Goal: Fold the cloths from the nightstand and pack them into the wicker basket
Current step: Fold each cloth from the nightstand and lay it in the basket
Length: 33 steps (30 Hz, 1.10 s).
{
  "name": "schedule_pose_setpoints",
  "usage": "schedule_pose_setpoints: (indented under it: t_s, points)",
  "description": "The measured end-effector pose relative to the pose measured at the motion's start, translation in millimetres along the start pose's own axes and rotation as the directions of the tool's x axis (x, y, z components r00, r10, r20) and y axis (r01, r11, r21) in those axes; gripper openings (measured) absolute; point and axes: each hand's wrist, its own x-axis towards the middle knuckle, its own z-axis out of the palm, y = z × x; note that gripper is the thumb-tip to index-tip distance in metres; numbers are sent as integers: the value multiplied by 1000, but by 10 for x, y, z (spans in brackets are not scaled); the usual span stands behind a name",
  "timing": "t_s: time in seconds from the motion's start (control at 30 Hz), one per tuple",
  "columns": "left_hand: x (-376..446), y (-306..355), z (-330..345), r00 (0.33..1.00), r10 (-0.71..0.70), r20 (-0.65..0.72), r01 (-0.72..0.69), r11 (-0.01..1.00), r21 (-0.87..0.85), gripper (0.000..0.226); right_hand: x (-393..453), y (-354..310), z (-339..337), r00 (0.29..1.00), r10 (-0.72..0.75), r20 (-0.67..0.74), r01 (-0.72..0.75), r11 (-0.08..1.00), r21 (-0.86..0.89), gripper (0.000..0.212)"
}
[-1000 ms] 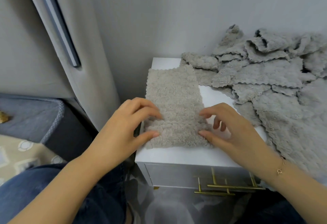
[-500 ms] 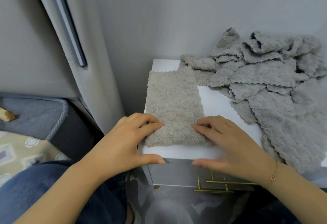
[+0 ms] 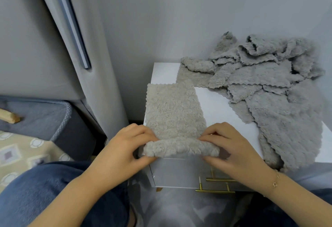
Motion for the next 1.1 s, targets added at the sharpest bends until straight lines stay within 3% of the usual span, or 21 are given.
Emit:
schedule_pose_setpoints:
  t_s: [0.17,0.33,0.5,0.67,0.73,0.83,0.87,0.93,1.0,1.1]
  points:
    - [58,-16,12,963,-270,-29,257,940,-223,39,136,-18,-38,978,209,3,-206,961,183,33]
    - [111,-28,49,898,-439,-30,396,837,-377,63,267,13,-27,930,368,25,-365,908,208,50]
    - [211,29,85,800,-592,-104,487,740,-465,43,387,3,2,890,452,-56,-432,876,215,60]
    - [247,-23,122,754,-637,-162,535,737,-412,42,432,49,41,902,416,-119,-413,910,50,46]
    - [240,-44,129,757,-625,-193,545,766,-341,37,418,89,57,908,392,-144,-398,917,-12,40]
    - [217,-47,105,836,-478,-270,456,878,-145,38,422,75,33,914,380,-140,-368,924,108,47]
    - [212,-48,86,875,-387,-292,387,920,-60,39,434,67,22,936,320,-150,-309,947,91,46]
    - [219,-70,47,937,-185,-295,225,968,110,40,453,58,8,985,77,-155,-97,987,-127,30]
    - [229,-102,26,970,-20,-244,77,971,226,34,444,92,10,987,-132,-96,98,949,-301,21]
    - [212,-128,25,990,20,-139,13,972,235,34,418,137,-1,989,-149,-6,141,945,-294,32]
